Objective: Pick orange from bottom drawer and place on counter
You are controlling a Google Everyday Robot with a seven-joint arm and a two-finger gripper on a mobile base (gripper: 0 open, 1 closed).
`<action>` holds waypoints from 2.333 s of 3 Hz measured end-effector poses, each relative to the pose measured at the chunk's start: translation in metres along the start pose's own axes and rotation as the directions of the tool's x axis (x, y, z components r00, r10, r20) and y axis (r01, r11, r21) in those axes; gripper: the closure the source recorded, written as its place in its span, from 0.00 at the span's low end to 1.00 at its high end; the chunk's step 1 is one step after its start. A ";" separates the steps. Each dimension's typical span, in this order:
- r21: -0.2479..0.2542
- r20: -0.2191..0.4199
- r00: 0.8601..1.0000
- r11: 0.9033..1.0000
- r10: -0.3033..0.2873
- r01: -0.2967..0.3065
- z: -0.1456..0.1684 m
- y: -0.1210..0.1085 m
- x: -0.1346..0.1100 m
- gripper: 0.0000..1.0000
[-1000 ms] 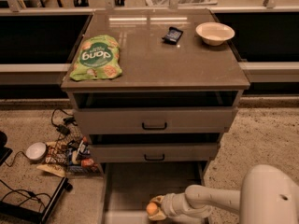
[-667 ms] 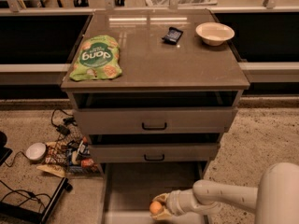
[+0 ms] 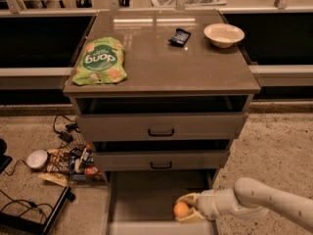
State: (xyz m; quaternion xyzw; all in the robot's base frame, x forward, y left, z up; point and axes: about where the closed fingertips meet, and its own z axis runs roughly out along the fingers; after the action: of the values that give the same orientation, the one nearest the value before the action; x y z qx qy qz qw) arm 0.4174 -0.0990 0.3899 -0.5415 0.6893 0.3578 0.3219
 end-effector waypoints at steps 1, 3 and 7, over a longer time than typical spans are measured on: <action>0.032 0.047 0.999 0.999 0.004 -0.006 -0.059 0.013 -0.038 1.00; 0.196 0.117 0.993 0.980 0.023 -0.046 -0.177 0.016 -0.139 1.00; 0.368 0.096 0.994 0.927 0.043 -0.075 -0.256 0.000 -0.257 1.00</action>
Offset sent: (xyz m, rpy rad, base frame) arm -0.0088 -0.0988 0.2414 0.0872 -0.1213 -0.2139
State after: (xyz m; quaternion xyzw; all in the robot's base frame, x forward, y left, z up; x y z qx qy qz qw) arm 0.4562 -0.1820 0.7405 -0.4339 0.7458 0.2537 0.4371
